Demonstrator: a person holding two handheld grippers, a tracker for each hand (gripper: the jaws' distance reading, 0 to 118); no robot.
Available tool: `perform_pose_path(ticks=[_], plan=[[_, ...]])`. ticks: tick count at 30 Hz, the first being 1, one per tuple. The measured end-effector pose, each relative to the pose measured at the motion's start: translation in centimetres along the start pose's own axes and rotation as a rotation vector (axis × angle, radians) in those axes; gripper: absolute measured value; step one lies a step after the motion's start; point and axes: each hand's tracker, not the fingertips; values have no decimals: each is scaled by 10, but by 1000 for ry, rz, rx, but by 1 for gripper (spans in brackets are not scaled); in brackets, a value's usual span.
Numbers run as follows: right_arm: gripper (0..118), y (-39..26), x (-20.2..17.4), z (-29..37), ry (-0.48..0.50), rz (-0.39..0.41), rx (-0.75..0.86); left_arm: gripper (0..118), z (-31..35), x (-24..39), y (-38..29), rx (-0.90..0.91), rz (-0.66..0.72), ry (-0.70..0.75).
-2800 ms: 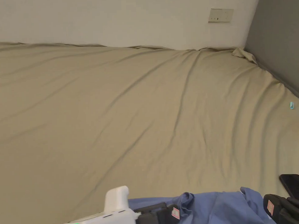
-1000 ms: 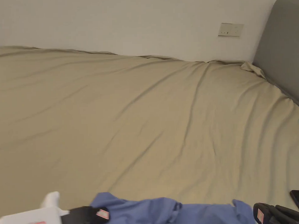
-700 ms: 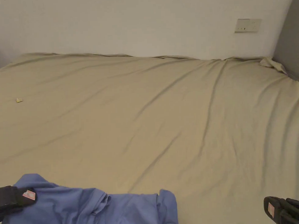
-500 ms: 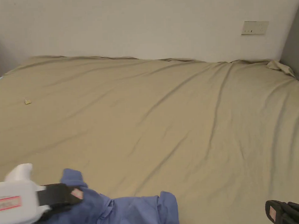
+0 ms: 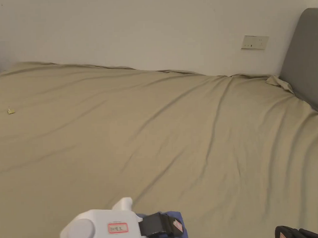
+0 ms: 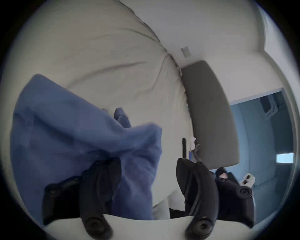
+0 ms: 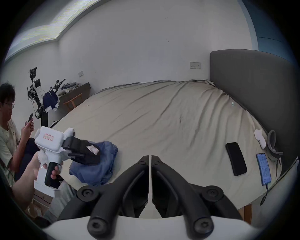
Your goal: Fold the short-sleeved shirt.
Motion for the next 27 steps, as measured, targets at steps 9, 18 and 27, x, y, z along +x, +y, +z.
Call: perform_pose_path(ticks=[9,18,27], plan=[[4,-4,-4,-10,33,-14,-9,16,28,-34,-28,78,-117,-77],[4,-13,-17,-25,92,-24,-55,2,-34,-74,-87,11,-29,-68],[4,-14,-74,-147,753,-115,-202,2,94,-37,-56,190,-232,-121]])
